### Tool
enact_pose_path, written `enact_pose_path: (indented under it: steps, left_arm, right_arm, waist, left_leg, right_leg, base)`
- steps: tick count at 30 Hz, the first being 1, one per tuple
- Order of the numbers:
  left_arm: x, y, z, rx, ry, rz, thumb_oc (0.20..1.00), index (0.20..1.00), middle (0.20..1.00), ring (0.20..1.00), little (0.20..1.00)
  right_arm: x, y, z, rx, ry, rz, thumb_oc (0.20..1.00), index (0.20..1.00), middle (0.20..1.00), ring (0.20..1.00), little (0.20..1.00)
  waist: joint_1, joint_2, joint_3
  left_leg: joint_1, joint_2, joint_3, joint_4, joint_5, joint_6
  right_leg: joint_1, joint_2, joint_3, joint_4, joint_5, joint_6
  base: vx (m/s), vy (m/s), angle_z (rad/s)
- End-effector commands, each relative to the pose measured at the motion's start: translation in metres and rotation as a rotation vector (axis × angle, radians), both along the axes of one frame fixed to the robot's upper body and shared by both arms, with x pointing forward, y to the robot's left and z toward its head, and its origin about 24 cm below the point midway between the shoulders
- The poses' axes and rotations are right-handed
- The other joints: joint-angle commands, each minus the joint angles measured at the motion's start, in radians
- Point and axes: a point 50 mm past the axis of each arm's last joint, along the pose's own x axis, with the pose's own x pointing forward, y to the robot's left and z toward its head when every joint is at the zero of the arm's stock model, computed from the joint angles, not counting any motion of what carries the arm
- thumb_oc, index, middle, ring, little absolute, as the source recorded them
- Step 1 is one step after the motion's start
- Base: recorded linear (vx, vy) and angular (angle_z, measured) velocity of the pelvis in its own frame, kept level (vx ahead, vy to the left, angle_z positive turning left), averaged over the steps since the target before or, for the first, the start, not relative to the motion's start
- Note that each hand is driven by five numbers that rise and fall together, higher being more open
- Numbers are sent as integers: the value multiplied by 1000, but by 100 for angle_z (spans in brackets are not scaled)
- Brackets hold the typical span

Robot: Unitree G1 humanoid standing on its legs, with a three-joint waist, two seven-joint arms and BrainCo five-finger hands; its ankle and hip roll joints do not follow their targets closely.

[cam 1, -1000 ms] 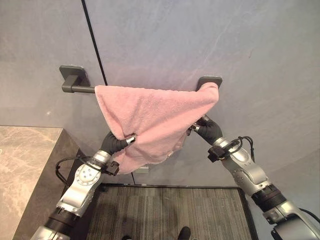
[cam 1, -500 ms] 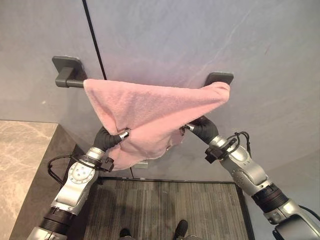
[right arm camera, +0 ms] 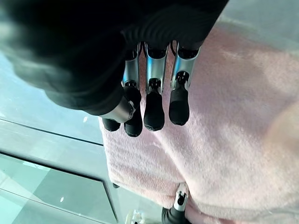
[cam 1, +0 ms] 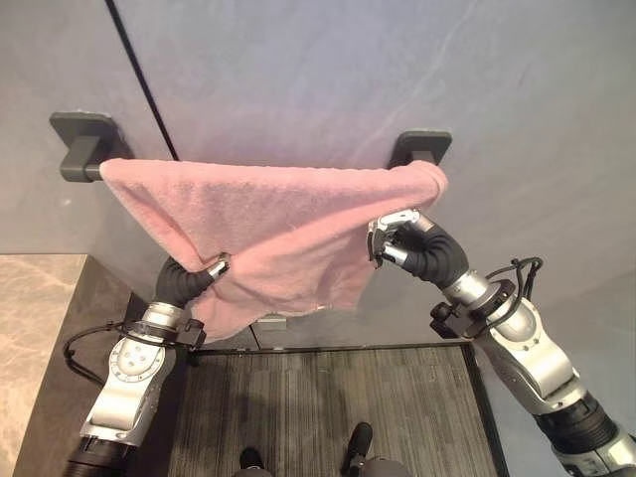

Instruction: Put brush and paste in cup on sink, flatten towel.

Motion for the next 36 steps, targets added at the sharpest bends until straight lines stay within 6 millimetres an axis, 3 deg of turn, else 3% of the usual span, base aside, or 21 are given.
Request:
enact_pose_path:
  steps: [1,5,9,10,11,14,23,31,32,36]
  left_arm:
    - [1,5,10,22,-42,15,200,200,200,200,200]
    - [6,6,10,21,-49,46,200,200,200,200,200]
    - [6,8,10,26,-48,59,200,200,200,200,200]
    - [6,10,11,30,-51,68,200,200,200,200,200]
    - [6,10,11,31,-50,68,200,200,200,200,200]
    - [7,13,9,34,-41,81,200,200,200,200,200]
    - [5,18,7,27,-30,107,200,200,200,200,200]
    - [4,19,3,18,-16,113,200,200,200,200,200]
    - [4,19,2,18,-13,111,200,200,200,200,200]
    - [5,17,2,13,-16,105,200,200,200,200,200]
  right_arm:
    - [4,14,16,27,-79,38,200,200,200,200,200]
    - [3,41,21,44,-74,173,200,200,200,200,200]
    - [6,44,19,32,-65,165,225,225,225,225,225]
    - [10,47,13,12,-37,169,793,793,793,793,793]
    - [11,47,11,2,-28,163,1000,1000,1000,1000,1000]
    - [22,35,1,-81,-42,24,1000,1000,1000,1000,1000]
    - [29,-8,-20,-257,-80,-282,1000,1000,1000,1000,1000]
    - [17,-42,-61,-302,89,-402,1000,1000,1000,1000,1000]
    - [15,-46,-63,-305,98,-413,1000,1000,1000,1000,1000]
    - [19,-54,-65,-319,97,-475,1000,1000,1000,1000,1000]
  waist:
    - [15,-24,-14]
    - [28,-27,1]
    - [33,-30,9]
    - [38,-33,15]
    - [39,-34,17]
    - [40,-37,21]
    - [27,-36,27]
    - [9,-44,22]
    - [8,-40,17]
    - [5,-41,20]
  left_leg:
    - [-35,-33,-66,-11,64,19]
    - [-49,-32,-69,-11,67,19]
    - [-54,-34,-71,-11,69,20]
    - [-61,-36,-74,-11,70,21]
    - [-63,-37,-75,-11,70,21]
    - [-71,-44,-82,-11,65,25]
    - [-72,-57,-79,-11,47,39]
    - [-62,-67,-66,-9,33,48]
    - [-53,-64,-80,-8,11,41]
    - [-57,-70,-61,-10,27,50]
  right_leg:
    - [55,-105,25,70,15,130]
    - [44,-106,23,67,18,128]
    - [42,-106,21,66,22,129]
    - [39,-108,18,67,27,131]
    - [38,-110,17,68,30,132]
    - [37,-118,15,68,43,138]
    - [29,-131,23,80,54,145]
    - [26,-138,35,86,68,153]
    - [33,-133,46,86,57,164]
    - [25,-141,38,91,71,155]
  base:
    - [-13,1,-6]
    - [-9,-3,-7]
    - [-3,-1,-1]
    - [0,0,0]
    - [0,0,0]
    - [12,26,2]
    - [17,35,1]
    - [27,31,-3]
    - [23,30,-7]
    - [14,22,-1]
